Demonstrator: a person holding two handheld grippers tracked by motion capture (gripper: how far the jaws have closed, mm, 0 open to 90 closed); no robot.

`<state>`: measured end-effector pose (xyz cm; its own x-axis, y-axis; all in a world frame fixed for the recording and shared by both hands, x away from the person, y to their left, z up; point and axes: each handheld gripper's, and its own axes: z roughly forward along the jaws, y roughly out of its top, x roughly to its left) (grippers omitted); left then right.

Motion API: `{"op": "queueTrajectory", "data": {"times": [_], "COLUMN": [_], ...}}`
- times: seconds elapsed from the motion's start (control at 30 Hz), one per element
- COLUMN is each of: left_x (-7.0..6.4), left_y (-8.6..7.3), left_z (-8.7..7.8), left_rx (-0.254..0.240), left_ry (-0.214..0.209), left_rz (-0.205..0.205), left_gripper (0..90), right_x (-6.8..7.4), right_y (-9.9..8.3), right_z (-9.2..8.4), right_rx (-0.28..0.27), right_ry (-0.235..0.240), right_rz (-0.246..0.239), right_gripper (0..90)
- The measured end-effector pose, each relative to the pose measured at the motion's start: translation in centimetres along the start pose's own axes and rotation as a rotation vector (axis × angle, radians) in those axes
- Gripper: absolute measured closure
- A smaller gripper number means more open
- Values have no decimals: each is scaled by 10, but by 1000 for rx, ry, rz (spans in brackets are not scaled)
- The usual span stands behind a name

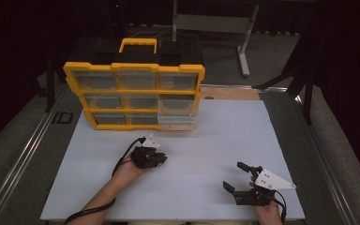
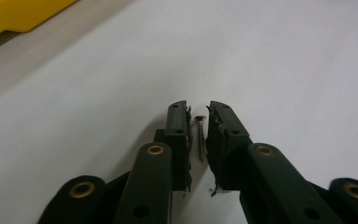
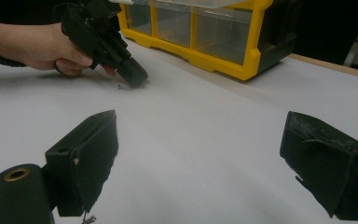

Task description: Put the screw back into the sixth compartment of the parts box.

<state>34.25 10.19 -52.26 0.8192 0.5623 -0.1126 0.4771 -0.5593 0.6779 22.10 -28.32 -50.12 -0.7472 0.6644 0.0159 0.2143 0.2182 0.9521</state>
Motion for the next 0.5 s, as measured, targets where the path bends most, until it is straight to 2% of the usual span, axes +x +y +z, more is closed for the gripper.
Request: {"op": "queueTrajectory", "data": {"times": [0.13, 0.27, 0.37, 0.5], "left_x": [-1, -1, -1, 3], "left_y": [0, 1, 2, 1], "left_z": [1, 1, -2, -11], "left_rx": [1, 5, 10, -10], "left_ry": [13, 13, 33, 24], "left_rz": [8, 11, 24, 1], "left_gripper": [873, 885, 886, 887], "right_x": [1, 1, 0, 0], "right_y": [0, 0, 0, 0], "right_z": [1, 1, 1, 1], "right_rx": [7, 7, 5, 7], "right_ry": [4, 5, 5, 6], "right_rz": [-3, -5, -1, -1], "right_gripper": [113, 113, 113, 113]}}
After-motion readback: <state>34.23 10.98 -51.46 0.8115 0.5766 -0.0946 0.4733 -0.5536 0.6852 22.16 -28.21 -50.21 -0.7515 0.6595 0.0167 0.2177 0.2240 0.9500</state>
